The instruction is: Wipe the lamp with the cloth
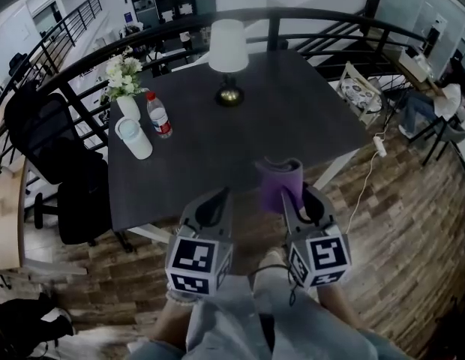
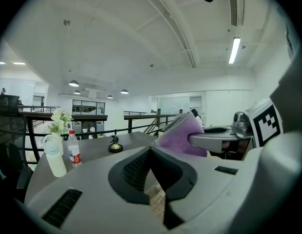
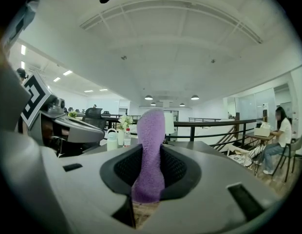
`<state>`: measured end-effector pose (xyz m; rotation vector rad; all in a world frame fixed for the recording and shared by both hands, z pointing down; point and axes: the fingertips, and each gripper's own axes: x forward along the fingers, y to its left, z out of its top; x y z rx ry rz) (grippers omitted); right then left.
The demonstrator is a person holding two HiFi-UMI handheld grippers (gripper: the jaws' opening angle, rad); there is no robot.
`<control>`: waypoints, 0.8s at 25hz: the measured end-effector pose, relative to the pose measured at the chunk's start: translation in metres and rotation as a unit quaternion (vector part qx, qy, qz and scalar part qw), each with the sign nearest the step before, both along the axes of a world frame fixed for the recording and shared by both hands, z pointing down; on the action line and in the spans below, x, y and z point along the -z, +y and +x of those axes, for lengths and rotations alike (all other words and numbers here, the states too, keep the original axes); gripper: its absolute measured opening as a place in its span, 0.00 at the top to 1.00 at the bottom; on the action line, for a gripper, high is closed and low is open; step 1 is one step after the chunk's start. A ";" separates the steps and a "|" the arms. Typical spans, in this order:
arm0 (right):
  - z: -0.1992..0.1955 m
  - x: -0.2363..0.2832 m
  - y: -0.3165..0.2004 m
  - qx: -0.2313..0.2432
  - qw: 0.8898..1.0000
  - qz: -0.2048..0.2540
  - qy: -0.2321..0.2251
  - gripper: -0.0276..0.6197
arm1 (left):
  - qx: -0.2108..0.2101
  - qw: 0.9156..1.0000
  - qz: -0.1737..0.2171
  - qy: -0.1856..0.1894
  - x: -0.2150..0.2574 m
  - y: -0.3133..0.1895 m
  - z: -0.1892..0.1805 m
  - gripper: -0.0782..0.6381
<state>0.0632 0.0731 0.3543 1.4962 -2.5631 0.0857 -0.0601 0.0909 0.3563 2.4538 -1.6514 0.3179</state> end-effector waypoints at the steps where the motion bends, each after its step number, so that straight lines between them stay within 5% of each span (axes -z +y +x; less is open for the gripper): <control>1: -0.002 0.001 -0.004 0.002 1.000 0.001 0.000 0.81 | 0.003 1.000 0.001 0.000 0.001 -0.003 -0.002 0.88; 20: 0.009 0.006 -0.168 0.060 0.998 0.013 -0.004 0.81 | 0.062 0.998 0.008 0.009 0.013 -0.145 0.011 0.88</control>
